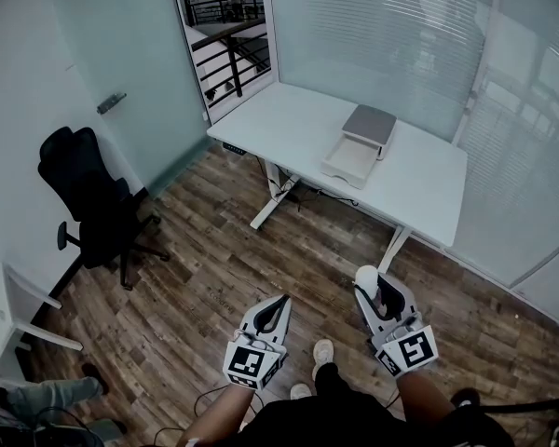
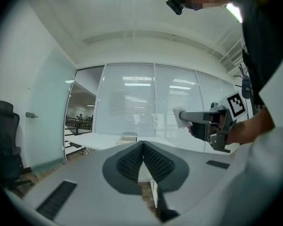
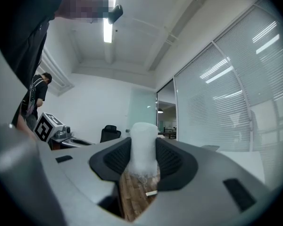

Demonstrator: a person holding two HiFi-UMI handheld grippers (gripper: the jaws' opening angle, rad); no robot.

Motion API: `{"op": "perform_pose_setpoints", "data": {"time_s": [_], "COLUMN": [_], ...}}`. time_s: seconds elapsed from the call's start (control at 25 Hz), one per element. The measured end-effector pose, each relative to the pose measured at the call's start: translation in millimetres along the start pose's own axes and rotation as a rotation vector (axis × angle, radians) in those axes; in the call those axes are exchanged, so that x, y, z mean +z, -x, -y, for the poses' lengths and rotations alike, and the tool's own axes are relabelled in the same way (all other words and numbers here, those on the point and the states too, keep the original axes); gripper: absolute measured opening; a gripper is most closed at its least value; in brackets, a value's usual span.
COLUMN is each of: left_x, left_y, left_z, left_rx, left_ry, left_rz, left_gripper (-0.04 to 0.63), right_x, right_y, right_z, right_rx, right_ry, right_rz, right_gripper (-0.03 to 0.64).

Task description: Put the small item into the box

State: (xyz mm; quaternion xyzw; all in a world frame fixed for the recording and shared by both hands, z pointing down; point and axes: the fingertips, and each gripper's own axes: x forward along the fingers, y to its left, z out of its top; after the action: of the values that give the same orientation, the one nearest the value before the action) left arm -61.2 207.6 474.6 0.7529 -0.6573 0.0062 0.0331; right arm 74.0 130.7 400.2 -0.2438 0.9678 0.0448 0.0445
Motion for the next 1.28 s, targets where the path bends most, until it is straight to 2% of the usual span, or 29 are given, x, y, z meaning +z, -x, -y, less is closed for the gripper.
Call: {"op": "perform_pose_setpoints", "data": {"time_s": [0.32, 0.6, 0.8, 1.04, 1.28], "left_x": [2, 16, 5, 5, 4], "left_y": [-67, -131, -162, -208, -238], "left_z": [-22, -37, -52, -60, -67], "left_rx": [-0.016, -0.045, -0.032, -0.021, 0.004], "left_ry": [-0.028, -0.059, -0.063, -0.078, -0.072], "left_rz": [-0.029, -0.021, -0.063, -0.065, -0.064], "left_gripper": [0.012, 0.012, 0.012, 0.012, 0.012], "right_x": [-13, -21, -28, -39, -47], "right_y": [-50, -89, -108, -135, -150], "right_z": [49, 95, 127, 158, 189], "right_rx": [0.02, 0.017, 0.015, 0.057, 0.059], "right_ry": [-0.015, -0.017, -0.024, -0.034, -0.08], "right_rz": [0.012, 0.021, 0.017, 0.04, 0.051], "right_gripper": [0.164, 0.165, 0.166, 0.165, 0.166]}}
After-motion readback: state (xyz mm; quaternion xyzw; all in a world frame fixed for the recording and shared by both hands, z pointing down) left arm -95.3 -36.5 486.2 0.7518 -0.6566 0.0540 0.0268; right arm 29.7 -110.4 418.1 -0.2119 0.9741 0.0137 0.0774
